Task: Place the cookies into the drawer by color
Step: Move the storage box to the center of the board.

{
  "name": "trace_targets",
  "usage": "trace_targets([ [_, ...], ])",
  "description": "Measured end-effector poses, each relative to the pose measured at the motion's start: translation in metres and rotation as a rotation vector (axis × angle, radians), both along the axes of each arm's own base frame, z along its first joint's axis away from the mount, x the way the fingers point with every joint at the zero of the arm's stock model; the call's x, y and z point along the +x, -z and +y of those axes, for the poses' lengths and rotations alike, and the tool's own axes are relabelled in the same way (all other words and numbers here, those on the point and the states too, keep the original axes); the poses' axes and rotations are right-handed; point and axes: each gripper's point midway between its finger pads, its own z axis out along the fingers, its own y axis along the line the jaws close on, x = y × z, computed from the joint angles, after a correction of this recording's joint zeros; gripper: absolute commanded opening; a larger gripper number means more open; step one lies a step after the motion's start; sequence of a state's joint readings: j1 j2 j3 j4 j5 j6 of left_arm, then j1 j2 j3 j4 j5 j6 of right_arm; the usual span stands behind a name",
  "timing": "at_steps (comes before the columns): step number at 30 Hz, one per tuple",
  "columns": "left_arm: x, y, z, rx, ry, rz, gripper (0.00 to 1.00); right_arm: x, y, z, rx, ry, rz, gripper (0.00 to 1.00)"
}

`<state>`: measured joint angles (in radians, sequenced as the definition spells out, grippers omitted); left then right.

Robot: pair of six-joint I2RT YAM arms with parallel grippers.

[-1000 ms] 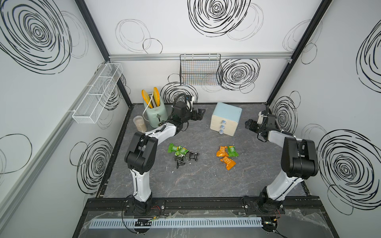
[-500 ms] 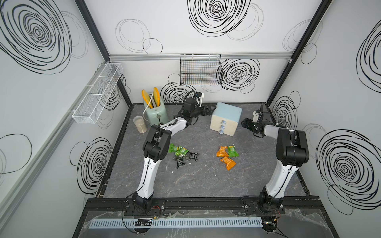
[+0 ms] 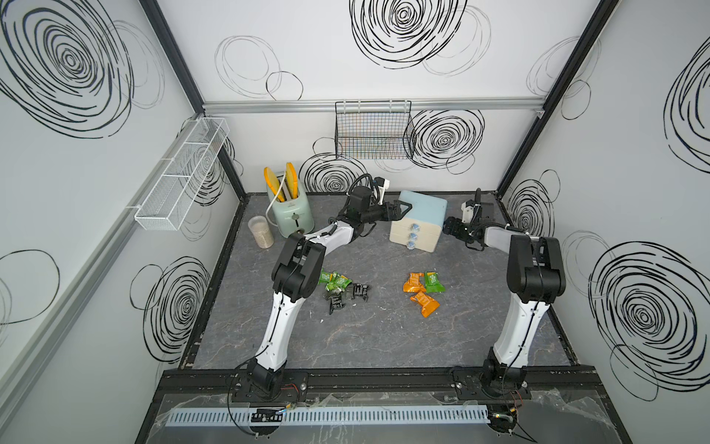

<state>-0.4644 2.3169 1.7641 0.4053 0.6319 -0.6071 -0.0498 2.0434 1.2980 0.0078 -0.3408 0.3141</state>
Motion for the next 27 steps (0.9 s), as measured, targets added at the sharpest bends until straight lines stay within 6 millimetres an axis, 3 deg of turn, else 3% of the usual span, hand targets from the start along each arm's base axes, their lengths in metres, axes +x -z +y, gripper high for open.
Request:
trace_targets([
  [9, -0.016, 0.011, 0.020, 0.036, -0.021, 0.070, 0.95, -0.005, 0.000, 0.024, 0.013, -0.079, 0.000, 0.78],
  [17, -0.045, 0.009, 0.050, 0.064, -0.048, 0.106, 0.95, -0.013, 0.001, 0.057, 0.018, -0.163, 0.008, 0.78],
  [27, -0.083, 0.015, 0.090, 0.091, -0.109, 0.138, 0.94, -0.038, -0.003, 0.102, 0.023, -0.267, 0.016, 0.78],
])
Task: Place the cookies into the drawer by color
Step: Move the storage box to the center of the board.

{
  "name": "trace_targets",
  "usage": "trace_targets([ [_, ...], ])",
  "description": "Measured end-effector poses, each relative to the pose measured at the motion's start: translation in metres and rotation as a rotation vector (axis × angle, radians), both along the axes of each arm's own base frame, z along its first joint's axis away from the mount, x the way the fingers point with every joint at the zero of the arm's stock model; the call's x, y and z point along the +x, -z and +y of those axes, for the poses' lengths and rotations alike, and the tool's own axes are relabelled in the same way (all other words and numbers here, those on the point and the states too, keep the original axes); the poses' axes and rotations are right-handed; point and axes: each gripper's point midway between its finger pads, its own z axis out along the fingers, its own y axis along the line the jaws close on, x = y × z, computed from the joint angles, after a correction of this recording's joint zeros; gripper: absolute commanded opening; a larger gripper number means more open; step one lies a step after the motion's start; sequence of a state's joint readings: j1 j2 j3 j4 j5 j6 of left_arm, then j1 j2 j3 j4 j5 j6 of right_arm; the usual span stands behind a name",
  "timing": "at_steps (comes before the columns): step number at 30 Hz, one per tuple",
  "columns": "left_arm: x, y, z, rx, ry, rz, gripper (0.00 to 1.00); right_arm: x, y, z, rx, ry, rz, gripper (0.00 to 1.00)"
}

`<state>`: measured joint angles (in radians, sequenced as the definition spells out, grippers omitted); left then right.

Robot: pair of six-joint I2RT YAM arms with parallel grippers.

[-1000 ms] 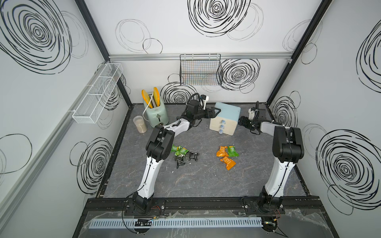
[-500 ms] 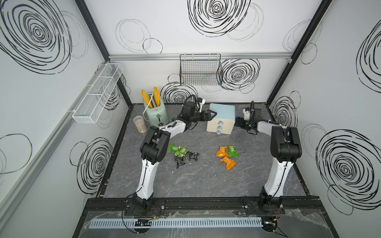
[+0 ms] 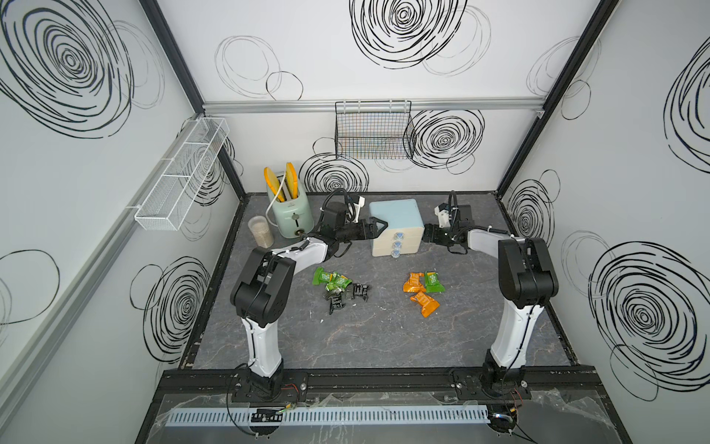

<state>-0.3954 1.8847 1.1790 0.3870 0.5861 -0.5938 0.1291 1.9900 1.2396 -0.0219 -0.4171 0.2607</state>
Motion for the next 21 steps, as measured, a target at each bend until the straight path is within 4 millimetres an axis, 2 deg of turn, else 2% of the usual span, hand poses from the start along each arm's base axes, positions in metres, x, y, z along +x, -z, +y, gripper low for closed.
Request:
trace_targets([
  [6, -0.019, 0.001, 0.020, 0.016, -0.044, -0.002, 0.94, -0.010, -0.001, 0.025, 0.002, -0.062, 0.000, 0.78],
  [15, -0.024, 0.009, 0.050, 0.041, -0.130, 0.001, 0.94, -0.022, -0.001, 0.058, 0.005, -0.146, 0.009, 0.78],
  [21, -0.033, 0.009, 0.059, 0.050, -0.152, 0.005, 0.95, -0.024, -0.003, 0.067, 0.002, -0.167, 0.008, 0.81],
])
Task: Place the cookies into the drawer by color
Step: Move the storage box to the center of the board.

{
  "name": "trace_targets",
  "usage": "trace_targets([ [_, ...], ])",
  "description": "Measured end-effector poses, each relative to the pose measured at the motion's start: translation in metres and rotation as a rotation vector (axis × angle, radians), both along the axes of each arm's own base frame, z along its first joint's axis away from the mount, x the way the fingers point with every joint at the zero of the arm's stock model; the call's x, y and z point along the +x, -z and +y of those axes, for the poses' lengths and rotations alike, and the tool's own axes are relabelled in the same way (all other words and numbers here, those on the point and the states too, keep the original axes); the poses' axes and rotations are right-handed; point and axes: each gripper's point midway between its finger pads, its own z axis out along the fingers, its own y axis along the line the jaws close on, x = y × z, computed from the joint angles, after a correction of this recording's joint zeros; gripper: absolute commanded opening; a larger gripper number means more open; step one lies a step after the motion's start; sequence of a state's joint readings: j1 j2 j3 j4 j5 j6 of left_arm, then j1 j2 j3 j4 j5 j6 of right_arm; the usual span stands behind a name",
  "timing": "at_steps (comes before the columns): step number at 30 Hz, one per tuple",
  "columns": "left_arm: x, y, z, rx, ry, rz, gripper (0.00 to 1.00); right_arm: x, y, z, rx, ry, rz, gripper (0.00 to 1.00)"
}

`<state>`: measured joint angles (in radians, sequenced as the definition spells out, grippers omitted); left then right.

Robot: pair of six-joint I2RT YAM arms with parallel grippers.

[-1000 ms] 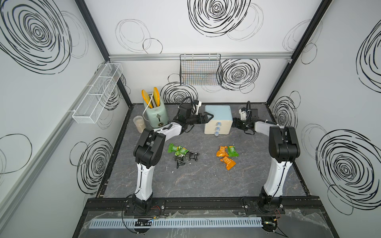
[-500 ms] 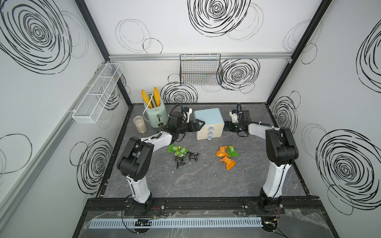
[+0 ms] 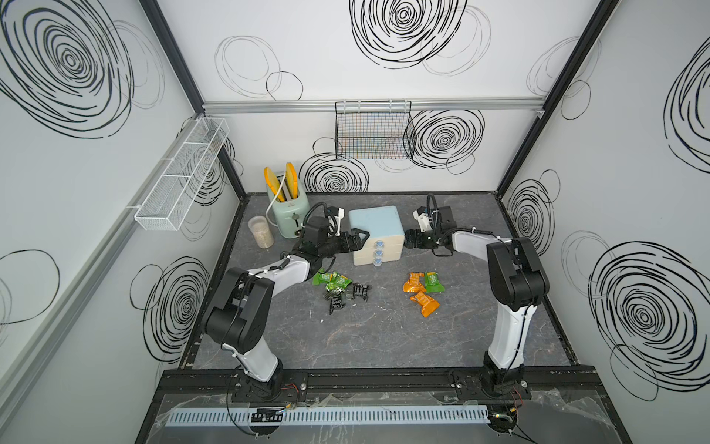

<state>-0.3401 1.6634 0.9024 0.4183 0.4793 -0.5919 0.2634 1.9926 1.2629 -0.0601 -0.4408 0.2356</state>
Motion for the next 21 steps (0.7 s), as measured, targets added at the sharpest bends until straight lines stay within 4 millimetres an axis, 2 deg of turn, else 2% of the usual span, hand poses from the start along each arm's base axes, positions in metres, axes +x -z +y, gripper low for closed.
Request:
trace_targets([
  [4, -0.009, -0.007, 0.003, 0.000, 0.000, -0.001, 0.97, 0.003, -0.006, -0.001, -0.016, 0.015, -0.034, 0.82],
  [8, -0.017, -0.035, 0.015, 0.021, -0.029, -0.052, 0.97, -0.016, -0.022, -0.012, -0.050, 0.050, -0.081, 0.83],
  [11, -0.023, -0.065, 0.037, 0.043, -0.088, -0.119, 0.97, -0.031, -0.048, -0.022, -0.066, 0.082, -0.154, 0.83],
  [14, -0.035, -0.083, 0.065, 0.076, -0.164, -0.161, 0.97, -0.046, -0.071, -0.029, -0.070, 0.107, -0.228, 0.82],
  [17, -0.050, -0.086, 0.091, 0.120, -0.234, -0.162, 0.96, -0.066, -0.080, -0.029, -0.075, 0.109, -0.268, 0.81],
  [21, -0.071, -0.082, 0.121, 0.185, -0.315, -0.131, 0.97, -0.103, -0.082, -0.006, -0.064, 0.063, -0.293, 0.81],
])
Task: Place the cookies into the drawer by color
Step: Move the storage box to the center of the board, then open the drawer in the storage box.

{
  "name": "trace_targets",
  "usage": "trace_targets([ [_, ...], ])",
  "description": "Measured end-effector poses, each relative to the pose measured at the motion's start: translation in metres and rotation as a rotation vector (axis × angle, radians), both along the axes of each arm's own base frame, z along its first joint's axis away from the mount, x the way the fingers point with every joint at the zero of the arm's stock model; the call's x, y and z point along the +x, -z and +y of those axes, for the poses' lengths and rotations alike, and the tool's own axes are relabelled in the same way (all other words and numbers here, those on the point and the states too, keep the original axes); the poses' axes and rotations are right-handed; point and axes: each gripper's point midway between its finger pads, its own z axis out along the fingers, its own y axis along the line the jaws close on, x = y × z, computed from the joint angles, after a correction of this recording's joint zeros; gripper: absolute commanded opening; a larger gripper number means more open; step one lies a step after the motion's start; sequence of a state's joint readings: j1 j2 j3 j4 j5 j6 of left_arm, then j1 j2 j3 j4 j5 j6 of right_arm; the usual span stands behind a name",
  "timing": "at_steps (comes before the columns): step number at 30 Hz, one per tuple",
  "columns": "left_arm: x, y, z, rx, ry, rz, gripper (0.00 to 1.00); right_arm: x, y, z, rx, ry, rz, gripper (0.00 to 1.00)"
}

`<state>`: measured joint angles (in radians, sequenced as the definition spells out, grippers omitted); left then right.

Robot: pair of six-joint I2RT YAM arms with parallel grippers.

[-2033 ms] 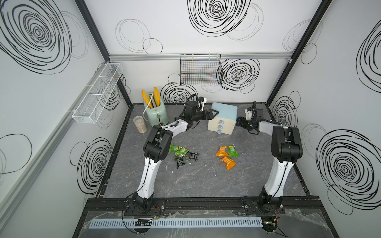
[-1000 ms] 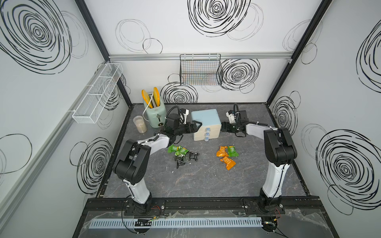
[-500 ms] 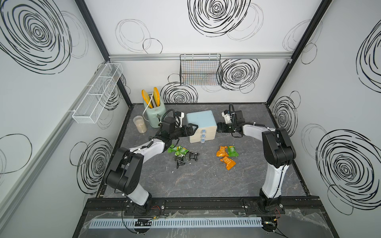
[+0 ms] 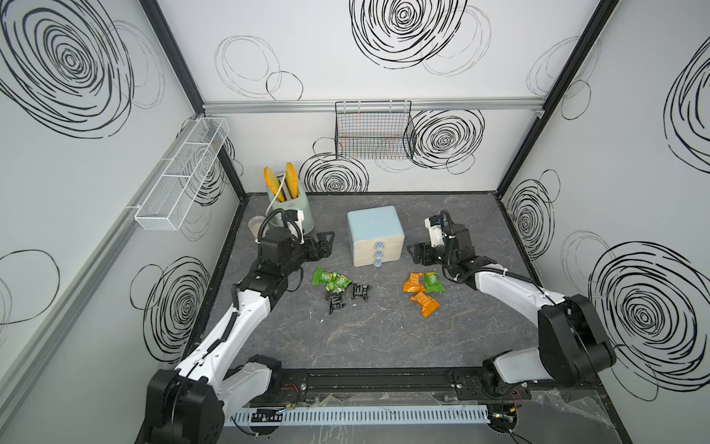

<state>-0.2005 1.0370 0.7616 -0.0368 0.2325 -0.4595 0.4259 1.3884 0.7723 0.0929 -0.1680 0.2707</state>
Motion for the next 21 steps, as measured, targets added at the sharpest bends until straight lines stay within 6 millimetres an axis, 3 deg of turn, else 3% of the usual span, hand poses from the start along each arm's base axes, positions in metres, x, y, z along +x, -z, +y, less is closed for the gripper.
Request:
trace_targets([
  [5, -0.026, 0.005, 0.018, 0.089, -0.036, 0.044, 0.99, -0.036, -0.008, 0.037, 0.029, -0.057, -0.050, 0.78],
  [9, -0.041, 0.015, 0.023, 0.169, -0.011, 0.090, 0.99, -0.047, -0.016, 0.065, 0.048, -0.063, -0.100, 0.69],
  [15, -0.047, 0.027, 0.026, 0.250, 0.023, 0.117, 1.00, -0.042, 0.001, 0.082, 0.025, 0.013, -0.104, 0.56],
  [21, -0.049, 0.028, 0.032, 0.268, 0.003, 0.096, 0.99, -0.027, 0.005, 0.093, 0.008, 0.078, -0.122, 0.55],
])
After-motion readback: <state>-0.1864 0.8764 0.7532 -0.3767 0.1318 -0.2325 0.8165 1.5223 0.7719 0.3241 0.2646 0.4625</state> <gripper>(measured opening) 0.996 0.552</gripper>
